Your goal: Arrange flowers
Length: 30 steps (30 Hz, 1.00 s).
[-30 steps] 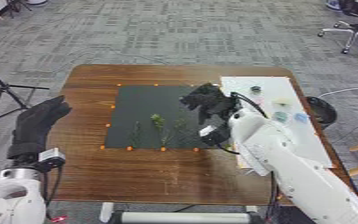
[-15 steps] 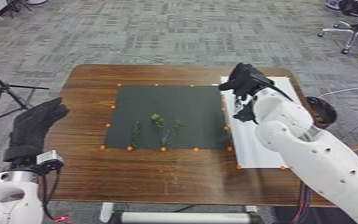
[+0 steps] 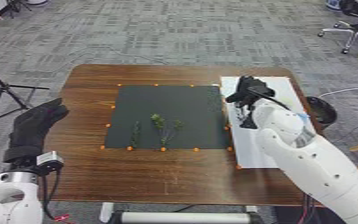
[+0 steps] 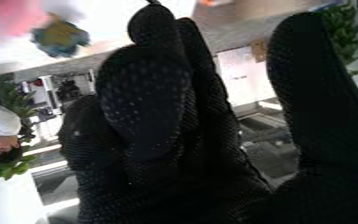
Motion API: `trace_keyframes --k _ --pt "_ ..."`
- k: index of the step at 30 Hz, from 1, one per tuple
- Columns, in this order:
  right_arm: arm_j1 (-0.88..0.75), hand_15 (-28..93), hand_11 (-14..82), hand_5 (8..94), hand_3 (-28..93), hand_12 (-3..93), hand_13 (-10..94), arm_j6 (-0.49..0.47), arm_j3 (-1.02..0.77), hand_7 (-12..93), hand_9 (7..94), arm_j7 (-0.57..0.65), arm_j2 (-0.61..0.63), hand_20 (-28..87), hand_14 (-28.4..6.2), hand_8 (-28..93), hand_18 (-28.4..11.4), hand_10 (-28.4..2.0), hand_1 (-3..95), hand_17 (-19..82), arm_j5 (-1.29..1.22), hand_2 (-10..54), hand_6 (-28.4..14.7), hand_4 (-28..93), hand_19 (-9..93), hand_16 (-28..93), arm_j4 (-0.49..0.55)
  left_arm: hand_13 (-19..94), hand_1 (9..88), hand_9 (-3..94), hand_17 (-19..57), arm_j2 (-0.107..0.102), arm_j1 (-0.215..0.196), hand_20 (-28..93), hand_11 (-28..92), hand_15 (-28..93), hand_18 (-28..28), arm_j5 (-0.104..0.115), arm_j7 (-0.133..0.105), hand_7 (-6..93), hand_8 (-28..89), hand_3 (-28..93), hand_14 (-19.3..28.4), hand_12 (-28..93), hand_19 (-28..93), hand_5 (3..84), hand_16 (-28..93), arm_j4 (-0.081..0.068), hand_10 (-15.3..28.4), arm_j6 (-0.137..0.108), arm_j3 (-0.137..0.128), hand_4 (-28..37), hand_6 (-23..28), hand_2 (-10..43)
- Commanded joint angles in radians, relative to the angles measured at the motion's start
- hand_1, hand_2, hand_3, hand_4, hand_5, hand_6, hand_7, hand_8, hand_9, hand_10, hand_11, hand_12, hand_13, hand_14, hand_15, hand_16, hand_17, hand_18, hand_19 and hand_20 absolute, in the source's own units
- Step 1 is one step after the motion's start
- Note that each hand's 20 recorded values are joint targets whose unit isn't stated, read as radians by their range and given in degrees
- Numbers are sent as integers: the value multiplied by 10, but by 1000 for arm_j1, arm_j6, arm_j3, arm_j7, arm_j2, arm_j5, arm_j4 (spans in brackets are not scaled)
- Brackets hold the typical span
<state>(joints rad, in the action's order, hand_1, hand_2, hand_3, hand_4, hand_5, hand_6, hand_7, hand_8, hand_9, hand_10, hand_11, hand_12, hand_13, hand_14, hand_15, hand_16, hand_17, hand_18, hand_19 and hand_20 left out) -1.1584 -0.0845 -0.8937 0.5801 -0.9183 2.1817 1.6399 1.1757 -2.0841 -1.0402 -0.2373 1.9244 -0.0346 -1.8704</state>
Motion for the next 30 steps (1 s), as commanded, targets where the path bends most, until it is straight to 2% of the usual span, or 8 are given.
trace_keyframes --k 1,12,13,14,16,18,24,30 --pt "-34 473 237 701 591 232 900 -33 -1 177 799 22 -6 431 -41 -27 -147 -139 366 576 46 -95 -50 -97 917 351 -40 383 276 493 73 6 -10 203 206 243 127 -2 3 134 -70 707 188 118 108 509 -1 7 150 6 -7 -255 39 5" --pt "-39 472 243 701 601 233 904 -45 20 187 803 28 -50 427 -36 -24 -137 -133 428 586 63 -95 -48 -100 913 350 -82 383 277 493 73 13 -5 202 206 243 128 -4 6 134 -71 706 188 117 108 509 -1 4 150 11 -3 -253 39 5" --pt "-39 472 247 699 599 235 905 -29 30 189 803 30 -47 426 -36 -1 -136 -132 441 587 73 -95 -47 -108 913 351 -86 383 277 494 73 14 -5 202 206 243 128 -3 5 134 -71 706 189 117 108 509 -1 3 150 13 -3 -253 39 5" --pt "-39 472 239 698 572 263 906 -19 35 186 808 29 -47 427 -34 88 -134 -129 473 590 80 -95 -47 -107 911 353 -89 382 277 494 73 15 -4 202 206 243 127 -4 5 133 -71 706 188 117 108 509 -1 3 150 14 -3 -253 39 4" --pt "-40 470 171 710 466 359 917 -2 41 169 842 27 -45 431 -28 229 -126 -114 572 600 82 -95 -44 -64 907 357 -91 383 278 493 73 15 -5 202 206 242 128 -4 4 133 -71 706 189 117 108 509 -2 4 151 13 -4 -253 39 4" --pt "-41 463 123 727 462 417 928 24 43 174 879 18 -41 436 -22 266 -118 -105 618 613 88 -95 -38 -65 901 365 -94 383 278 494 73 18 -8 202 206 243 128 -4 3 133 -71 706 189 117 108 509 -1 5 151 14 -6 -252 39 4" --pt "-45 491 174 761 506 397 937 100 26 184 906 17 -27 440 -13 265 -104 -95 646 650 52 -95 -34 -86 897 345 -67 382 279 493 73 19 -14 202 206 243 128 -1 4 133 -70 704 189 117 108 509 -1 9 151 7 -4 -252 39 4" --pt "-54 520 210 766 542 380 937 161 9 236 911 8 -16 431 -9 215 -99 -95 631 664 24 -95 -42 -78 903 304 40 382 279 493 72 22 -35 202 206 242 128 1 7 133 -71 704 189 117 109 508 -1 22 151 -3 -12 -252 38 5"
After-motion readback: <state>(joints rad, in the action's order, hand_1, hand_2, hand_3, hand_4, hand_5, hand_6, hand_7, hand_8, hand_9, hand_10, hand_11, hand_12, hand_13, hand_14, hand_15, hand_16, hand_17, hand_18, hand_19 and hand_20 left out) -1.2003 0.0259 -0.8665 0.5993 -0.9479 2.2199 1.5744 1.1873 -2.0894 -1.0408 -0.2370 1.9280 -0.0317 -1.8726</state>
